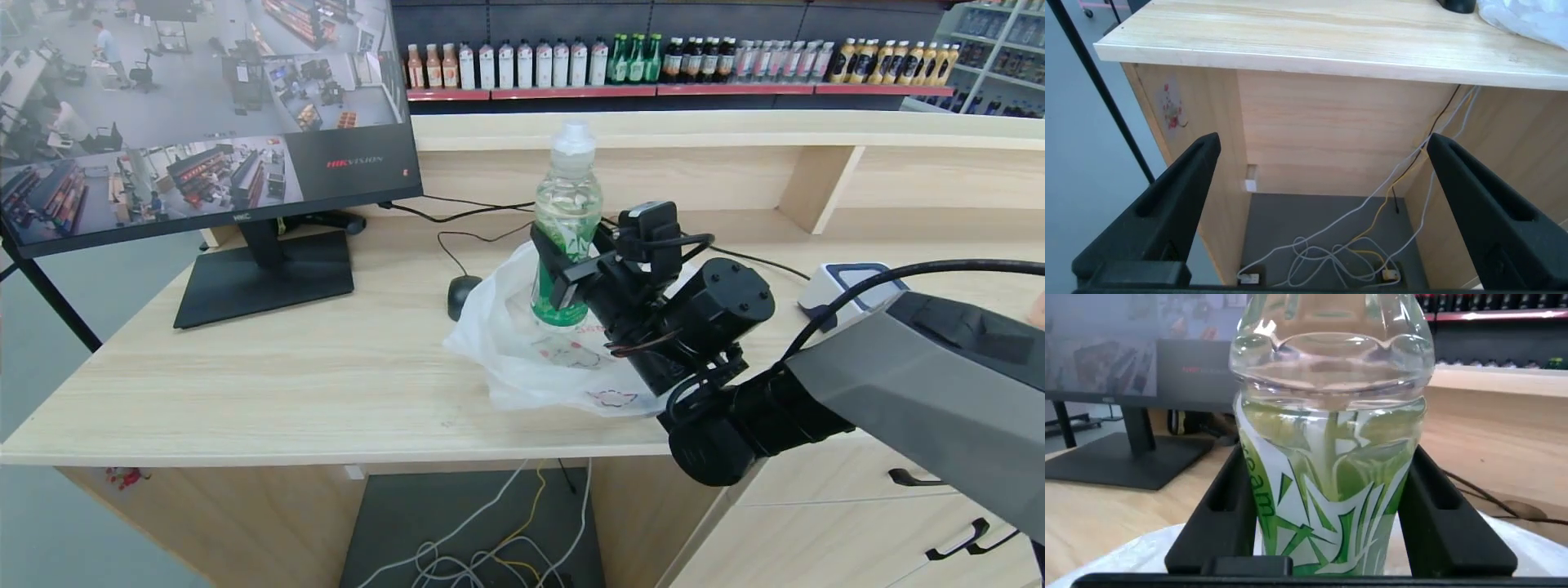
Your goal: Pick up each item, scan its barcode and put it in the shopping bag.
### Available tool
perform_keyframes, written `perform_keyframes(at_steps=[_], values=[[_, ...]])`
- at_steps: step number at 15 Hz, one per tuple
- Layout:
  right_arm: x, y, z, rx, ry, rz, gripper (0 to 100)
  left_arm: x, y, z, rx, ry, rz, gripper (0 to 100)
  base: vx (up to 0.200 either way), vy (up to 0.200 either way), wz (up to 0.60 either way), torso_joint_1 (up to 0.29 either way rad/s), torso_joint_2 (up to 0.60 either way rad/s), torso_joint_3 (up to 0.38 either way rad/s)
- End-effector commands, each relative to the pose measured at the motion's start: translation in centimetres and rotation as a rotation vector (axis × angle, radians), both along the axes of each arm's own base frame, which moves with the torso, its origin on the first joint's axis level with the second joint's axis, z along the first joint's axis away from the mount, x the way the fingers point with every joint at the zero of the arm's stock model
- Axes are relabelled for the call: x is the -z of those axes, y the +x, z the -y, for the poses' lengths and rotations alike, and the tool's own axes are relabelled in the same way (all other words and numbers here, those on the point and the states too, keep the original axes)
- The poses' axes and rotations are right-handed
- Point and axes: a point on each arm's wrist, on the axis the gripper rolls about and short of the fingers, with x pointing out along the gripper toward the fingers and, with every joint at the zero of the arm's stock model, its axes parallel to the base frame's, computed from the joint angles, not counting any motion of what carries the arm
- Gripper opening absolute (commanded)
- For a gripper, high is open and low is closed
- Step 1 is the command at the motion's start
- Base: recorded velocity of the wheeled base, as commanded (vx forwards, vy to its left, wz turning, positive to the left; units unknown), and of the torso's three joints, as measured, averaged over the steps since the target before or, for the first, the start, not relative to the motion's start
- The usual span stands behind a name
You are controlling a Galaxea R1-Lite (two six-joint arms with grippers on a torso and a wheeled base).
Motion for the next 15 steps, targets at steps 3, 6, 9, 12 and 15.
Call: perform_keyframes(at_steps=[3,6,9,12,15], values=[[1.4,0.8,-0.4,0.002,-0.01,-0.019,0,0.0,0.0,0.0,0.0,0.0,0.0,100,0.0,0.0,0.0,0.0,0.0,0.0],[1.6,1.5,-0.8,0.004,0.0,-0.005,0,0.0,0.0,0.0,0.0,0.0,0.0,100,0.0,0.0,0.0,0.0,0.0,0.0],[2.0,1.5,-0.8,0.007,-0.009,-0.012,0,0.0,0.0,0.0,0.0,0.0,0.0,100,0.0,0.0,0.0,0.0,0.0,0.0],[2.1,1.5,-0.8,0.007,-0.01,-0.017,0,0.0,0.0,0.0,0.0,0.0,0.0,100,0.0,0.0,0.0,0.0,0.0,0.0],[2.7,1.3,-0.7,0.005,-0.023,-0.04,0,0.0,0.0,0.0,0.0,0.0,0.0,100,0.0,0.0,0.0,0.0,0.0,0.0]])
